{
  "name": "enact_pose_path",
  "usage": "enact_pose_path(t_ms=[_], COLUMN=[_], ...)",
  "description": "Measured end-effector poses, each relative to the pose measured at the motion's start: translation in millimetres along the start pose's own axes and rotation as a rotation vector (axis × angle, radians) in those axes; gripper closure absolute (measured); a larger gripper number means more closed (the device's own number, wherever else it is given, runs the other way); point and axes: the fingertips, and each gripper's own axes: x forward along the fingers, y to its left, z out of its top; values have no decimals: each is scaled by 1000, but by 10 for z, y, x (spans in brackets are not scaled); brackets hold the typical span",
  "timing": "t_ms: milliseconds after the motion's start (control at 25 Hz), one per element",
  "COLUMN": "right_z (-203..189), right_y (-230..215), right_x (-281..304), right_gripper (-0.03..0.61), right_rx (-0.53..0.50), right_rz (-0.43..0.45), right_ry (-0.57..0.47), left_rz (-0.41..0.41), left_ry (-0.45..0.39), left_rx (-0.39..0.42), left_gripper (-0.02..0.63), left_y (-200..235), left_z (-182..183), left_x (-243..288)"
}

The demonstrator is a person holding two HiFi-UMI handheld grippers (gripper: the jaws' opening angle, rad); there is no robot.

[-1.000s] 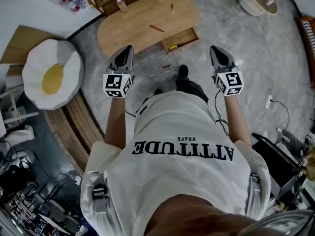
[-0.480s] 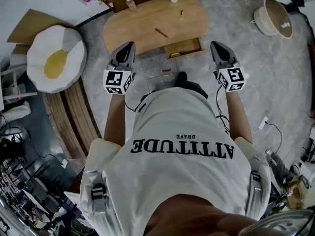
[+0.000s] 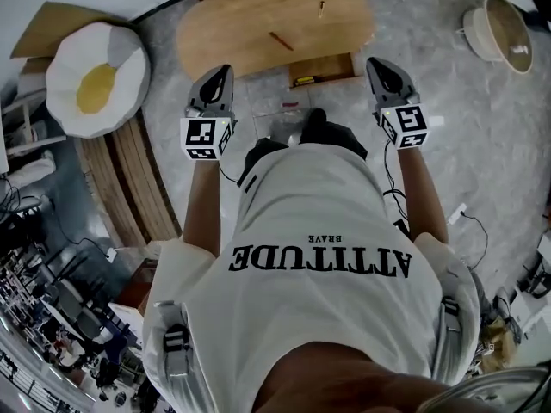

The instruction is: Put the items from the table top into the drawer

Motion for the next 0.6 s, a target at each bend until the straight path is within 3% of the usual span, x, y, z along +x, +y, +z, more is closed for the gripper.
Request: enact_pose_path(t_ms=[320, 600], right_z=[-339, -443], right_y=[-346, -548], right_x=[189, 278], right_gripper=[560, 558], right_rx=[30, 76], right_rz=[33, 11], right_ry=[48, 98], left_rz=[-34, -46], left_ry=[67, 107], left_rx=[-6, -19], left_gripper=[592, 592], left_y=[-308, -219], left_z=[-115, -186], left_x=[456, 631])
